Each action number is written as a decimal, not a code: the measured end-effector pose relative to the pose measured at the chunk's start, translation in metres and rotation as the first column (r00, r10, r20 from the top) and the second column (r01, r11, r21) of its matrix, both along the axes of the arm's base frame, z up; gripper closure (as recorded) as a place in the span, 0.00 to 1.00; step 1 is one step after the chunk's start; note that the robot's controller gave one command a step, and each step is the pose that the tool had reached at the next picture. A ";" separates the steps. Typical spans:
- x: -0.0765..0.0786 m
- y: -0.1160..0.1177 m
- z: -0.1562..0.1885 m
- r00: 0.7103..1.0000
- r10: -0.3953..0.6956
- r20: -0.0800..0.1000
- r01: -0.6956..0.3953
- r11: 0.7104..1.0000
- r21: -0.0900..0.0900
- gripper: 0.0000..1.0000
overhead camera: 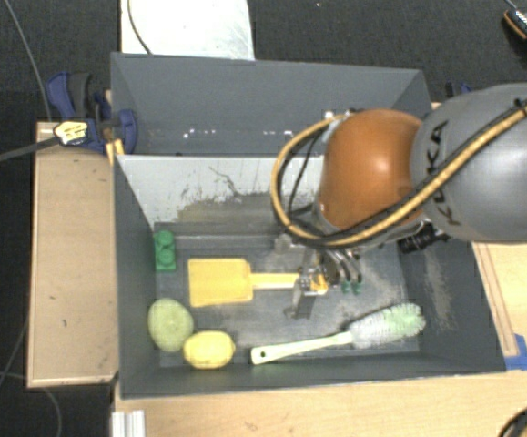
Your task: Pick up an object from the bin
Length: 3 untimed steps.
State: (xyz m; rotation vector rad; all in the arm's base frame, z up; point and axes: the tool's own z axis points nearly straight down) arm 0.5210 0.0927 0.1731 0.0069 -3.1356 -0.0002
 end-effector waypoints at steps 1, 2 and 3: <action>0.002 -0.001 0.004 1.000 -0.005 0.008 0.005 1.000 0.001 0.00; 0.052 0.014 -0.104 0.999 0.032 0.007 -0.032 0.999 0.002 0.00; 0.054 0.012 -0.032 0.996 0.093 0.018 -0.093 0.996 0.002 0.00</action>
Offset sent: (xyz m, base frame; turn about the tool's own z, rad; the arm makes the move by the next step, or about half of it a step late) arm 0.0524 0.0139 -0.1031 -0.0349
